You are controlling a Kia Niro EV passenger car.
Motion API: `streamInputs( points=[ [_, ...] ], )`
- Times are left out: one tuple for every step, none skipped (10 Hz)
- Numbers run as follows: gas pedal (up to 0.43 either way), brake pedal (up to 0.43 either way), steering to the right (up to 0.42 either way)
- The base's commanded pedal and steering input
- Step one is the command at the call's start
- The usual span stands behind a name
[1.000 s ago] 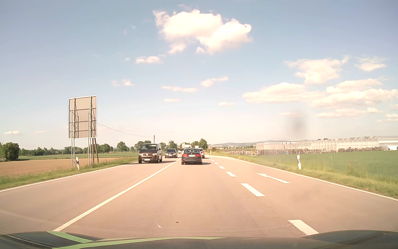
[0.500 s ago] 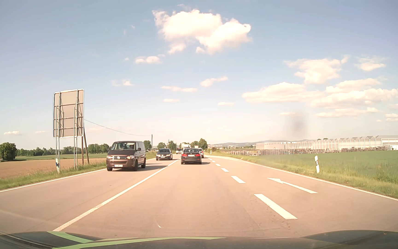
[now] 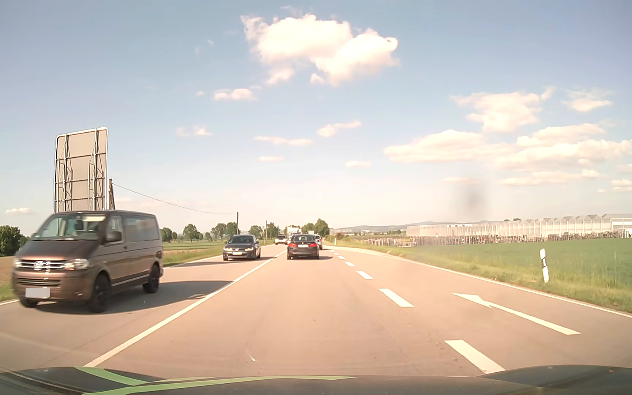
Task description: Follow the waypoints while adhering to traffic rules and regulations
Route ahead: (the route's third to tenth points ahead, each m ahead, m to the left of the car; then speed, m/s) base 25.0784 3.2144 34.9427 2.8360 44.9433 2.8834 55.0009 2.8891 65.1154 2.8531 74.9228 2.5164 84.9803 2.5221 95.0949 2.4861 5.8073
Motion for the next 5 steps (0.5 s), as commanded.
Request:
streamInputs(
  points=[
    [0.067,0.0,0.0],
    [0.067,0.0,0.0],
    [0.067,0.0,0.0],
    [0.067,0.0,0.0],
    [0.067,0.0,0.0]
  ],
)
